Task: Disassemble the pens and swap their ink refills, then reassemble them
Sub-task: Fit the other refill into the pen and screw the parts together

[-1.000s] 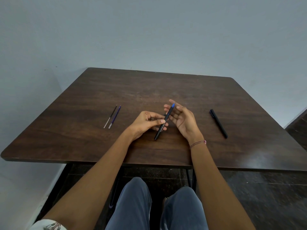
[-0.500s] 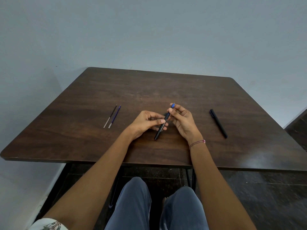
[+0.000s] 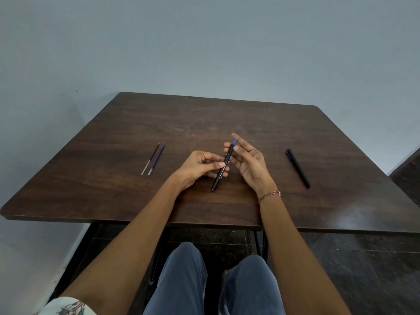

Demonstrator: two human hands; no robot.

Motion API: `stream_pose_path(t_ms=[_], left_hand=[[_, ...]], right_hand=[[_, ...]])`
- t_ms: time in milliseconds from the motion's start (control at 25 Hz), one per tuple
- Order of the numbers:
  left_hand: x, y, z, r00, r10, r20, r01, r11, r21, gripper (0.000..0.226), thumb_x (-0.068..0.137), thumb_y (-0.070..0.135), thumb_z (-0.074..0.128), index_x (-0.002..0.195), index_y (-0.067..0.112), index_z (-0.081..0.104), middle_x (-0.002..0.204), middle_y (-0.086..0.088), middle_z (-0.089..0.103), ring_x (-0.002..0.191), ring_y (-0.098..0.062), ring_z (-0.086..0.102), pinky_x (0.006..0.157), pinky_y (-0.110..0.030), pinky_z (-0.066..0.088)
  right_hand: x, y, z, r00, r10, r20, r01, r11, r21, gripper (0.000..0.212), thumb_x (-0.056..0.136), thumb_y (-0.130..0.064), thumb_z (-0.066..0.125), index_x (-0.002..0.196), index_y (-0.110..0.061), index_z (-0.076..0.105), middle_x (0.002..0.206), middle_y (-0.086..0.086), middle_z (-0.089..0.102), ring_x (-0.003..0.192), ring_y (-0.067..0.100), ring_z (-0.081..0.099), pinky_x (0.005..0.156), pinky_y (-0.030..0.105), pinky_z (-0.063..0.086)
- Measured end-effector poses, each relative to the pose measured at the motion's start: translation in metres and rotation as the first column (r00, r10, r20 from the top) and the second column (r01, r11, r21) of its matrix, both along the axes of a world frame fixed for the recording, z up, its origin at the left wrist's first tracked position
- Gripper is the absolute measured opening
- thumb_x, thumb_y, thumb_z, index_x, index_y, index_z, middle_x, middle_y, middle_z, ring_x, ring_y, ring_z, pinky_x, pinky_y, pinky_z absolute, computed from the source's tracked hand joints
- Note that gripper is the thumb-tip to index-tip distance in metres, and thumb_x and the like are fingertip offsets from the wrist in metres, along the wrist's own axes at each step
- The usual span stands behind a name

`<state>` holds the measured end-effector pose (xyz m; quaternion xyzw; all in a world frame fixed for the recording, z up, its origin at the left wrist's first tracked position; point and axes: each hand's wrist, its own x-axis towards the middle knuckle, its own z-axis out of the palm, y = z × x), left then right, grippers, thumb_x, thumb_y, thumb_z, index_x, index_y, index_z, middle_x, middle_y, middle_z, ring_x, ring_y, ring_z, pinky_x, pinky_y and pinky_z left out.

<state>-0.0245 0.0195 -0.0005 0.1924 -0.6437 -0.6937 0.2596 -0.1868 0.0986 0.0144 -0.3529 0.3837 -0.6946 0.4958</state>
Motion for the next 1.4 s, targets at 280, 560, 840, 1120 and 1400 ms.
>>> stream_pose_path(t_ms=[280, 560, 840, 1120, 1400], left_hand=[[0.0002, 0.0002, 0.0004, 1.0, 0.009, 0.01, -0.009, 1.0, 0.0, 0.019, 0.083, 0.011, 0.069, 0.102, 0.009, 0.072, 0.095, -0.015, 0.074, 0.087, -0.028, 0.072, 0.069, -0.026, 0.057], [0.0007, 0.0012, 0.0008, 1.0, 0.022, 0.002, -0.022, 1.0, 0.009, 0.016, 0.084, 0.009, 0.068, 0.1, 0.009, 0.071, 0.093, -0.013, 0.074, 0.085, -0.027, 0.073, 0.069, -0.026, 0.058], [0.0012, 0.0016, 0.0026, 1.0, 0.005, 0.001, -0.005, 1.0, -0.007, 0.019, 0.08, 0.016, 0.071, 0.098, 0.012, 0.072, 0.09, -0.012, 0.075, 0.083, -0.026, 0.073, 0.067, -0.024, 0.057], [0.0016, 0.0031, 0.0039, 1.0, 0.013, 0.006, -0.013, 1.0, -0.006, 0.026, 0.078, 0.018, 0.072, 0.102, 0.009, 0.071, 0.091, -0.012, 0.075, 0.084, -0.025, 0.073, 0.067, -0.023, 0.056], [0.0021, 0.0037, 0.005, 1.0, 0.013, 0.024, -0.013, 1.0, -0.021, 0.017, 0.083, 0.012, 0.069, 0.099, 0.012, 0.071, 0.09, -0.011, 0.075, 0.084, -0.025, 0.073, 0.067, -0.024, 0.057]], right_hand=[[0.0029, -0.0016, -0.0008, 0.997, -0.077, -0.019, 0.078, 0.996, 0.038, 0.03, 0.091, -0.009, 0.057, 0.121, -0.009, 0.06, 0.098, 0.004, 0.068, 0.09, 0.013, 0.066, 0.078, 0.023, 0.056], [0.0019, -0.0011, -0.0001, 1.0, 0.019, -0.003, -0.019, 0.999, 0.025, 0.03, 0.097, -0.005, 0.046, 0.124, -0.011, 0.057, 0.104, 0.008, 0.073, 0.101, 0.017, 0.068, 0.081, 0.027, 0.057], [0.0007, -0.0023, -0.0033, 0.997, -0.039, -0.069, 0.041, 0.999, 0.025, 0.025, 0.087, -0.007, 0.06, 0.11, -0.015, 0.066, 0.087, -0.001, 0.074, 0.088, 0.01, 0.069, 0.08, 0.024, 0.057], [-0.0005, -0.0037, -0.0025, 0.999, 0.005, 0.037, -0.006, 1.0, 0.027, 0.028, 0.098, -0.016, 0.047, 0.122, -0.008, 0.059, 0.113, 0.011, 0.068, 0.107, 0.019, 0.065, 0.088, 0.029, 0.055], [-0.0014, 0.0006, 0.0009, 0.993, 0.055, 0.1, -0.053, 0.998, -0.026, 0.031, 0.098, -0.002, 0.043, 0.124, -0.011, 0.056, 0.108, 0.009, 0.072, 0.102, 0.018, 0.068, 0.084, 0.028, 0.056]])
